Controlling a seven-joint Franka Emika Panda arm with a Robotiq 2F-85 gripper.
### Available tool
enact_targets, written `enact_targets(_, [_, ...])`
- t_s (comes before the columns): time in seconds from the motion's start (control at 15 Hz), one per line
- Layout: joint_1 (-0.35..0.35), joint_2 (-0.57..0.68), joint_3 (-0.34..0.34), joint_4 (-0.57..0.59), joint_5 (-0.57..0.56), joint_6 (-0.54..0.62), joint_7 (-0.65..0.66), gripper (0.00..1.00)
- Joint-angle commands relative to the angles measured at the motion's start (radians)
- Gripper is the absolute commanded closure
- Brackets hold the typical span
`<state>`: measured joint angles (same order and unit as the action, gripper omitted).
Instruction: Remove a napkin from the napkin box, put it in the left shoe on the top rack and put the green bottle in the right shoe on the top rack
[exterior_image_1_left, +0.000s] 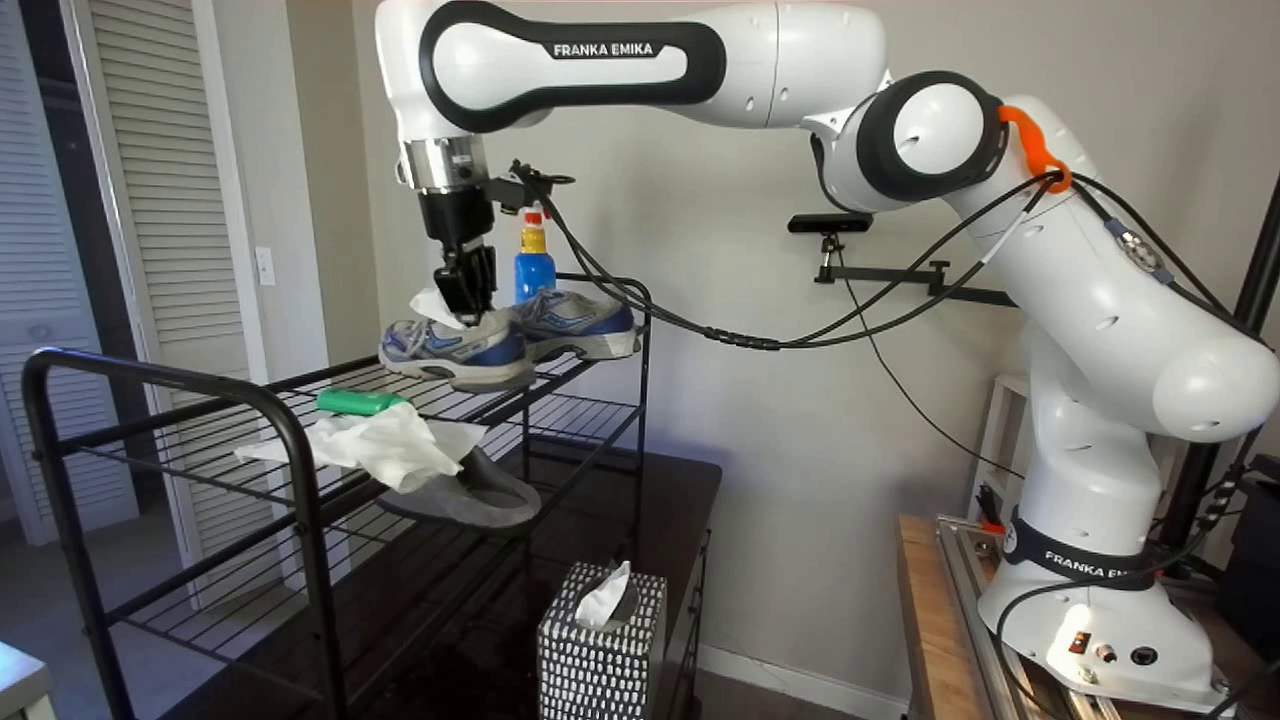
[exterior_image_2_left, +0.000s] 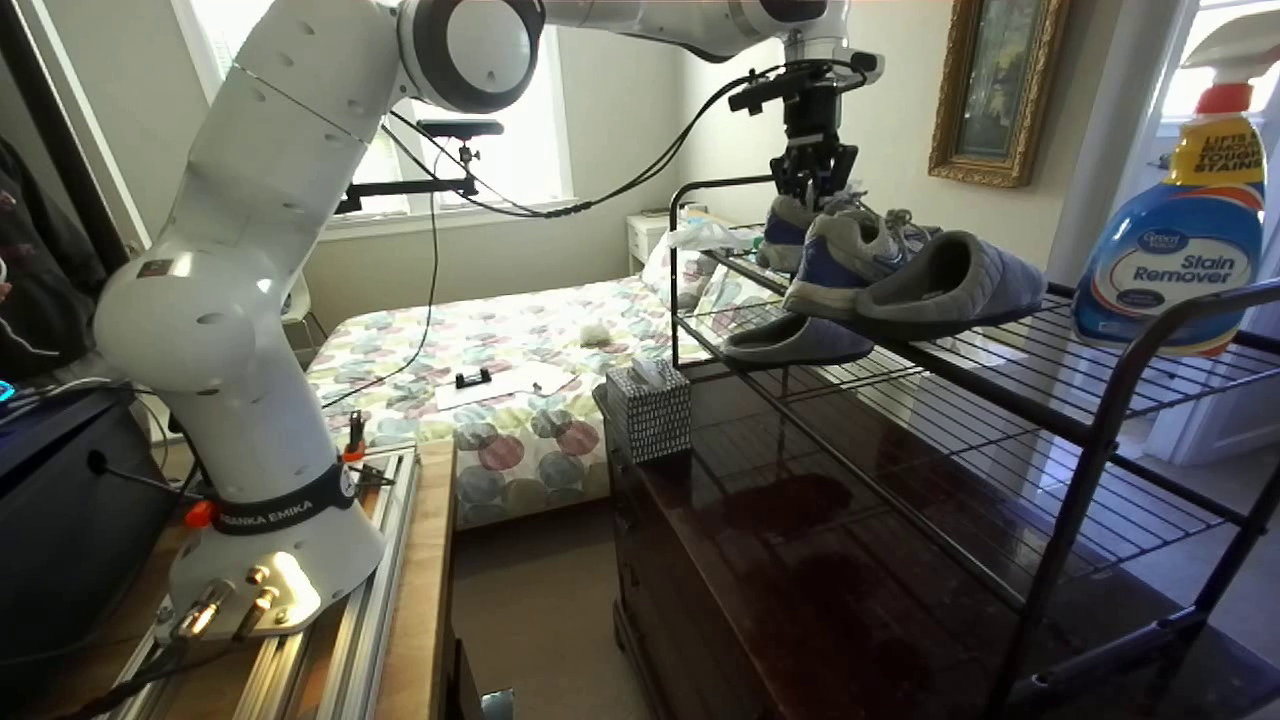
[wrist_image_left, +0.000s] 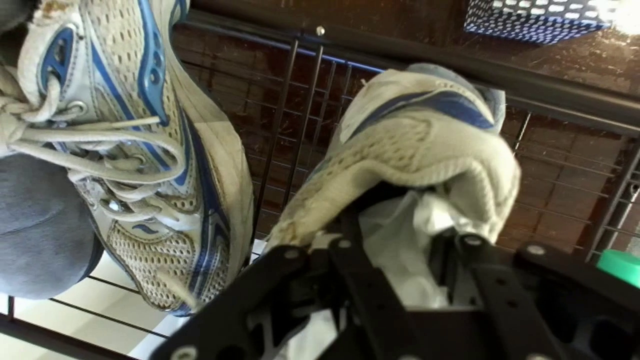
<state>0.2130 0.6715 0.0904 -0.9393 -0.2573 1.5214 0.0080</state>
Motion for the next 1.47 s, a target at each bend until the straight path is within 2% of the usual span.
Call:
enact_targets(0.0, [0.002, 0.032, 0.005, 0.068, 0.018, -0.06, 0.0, 0.94])
enact_targets(0.07, [0.002, 0.032, 0.005, 0.07, 0.017, -0.065, -0.001, 1.0])
enact_targets(0.13, [0.002, 0.032, 0.005, 0.072, 0.016, -0.07, -0.002, 1.0])
enact_targets(0.2, [0.001, 0.032, 0.005, 0.075, 0.016, -0.075, -0.002, 0.7])
enact_targets(0.33, [0.001, 0.032, 0.004, 0.083, 0.015, -0.089, -0.001, 0.7])
enact_targets(0.67, [-0.002, 0.028, 0.005, 0.111, 0.019, -0.116, -0.001, 0.37])
enact_targets(0.73, [-0.003, 0.027, 0.006, 0.117, 0.02, -0.117, 0.0, 0.35])
enact_targets(0.8, [-0.003, 0.026, 0.005, 0.123, 0.019, -0.116, 0.002, 0.6])
enact_targets(0.87, [-0.004, 0.024, 0.006, 0.129, 0.02, -0.113, 0.001, 0.69])
enact_targets(0.93, [-0.004, 0.024, 0.006, 0.136, 0.02, -0.113, 0.001, 0.69])
enact_targets(1.13, [-0.005, 0.023, 0.008, 0.153, 0.022, -0.113, 0.0, 0.77])
enact_targets(1.4, [-0.008, 0.01, 0.012, 0.171, 0.027, -0.1, -0.003, 1.0])
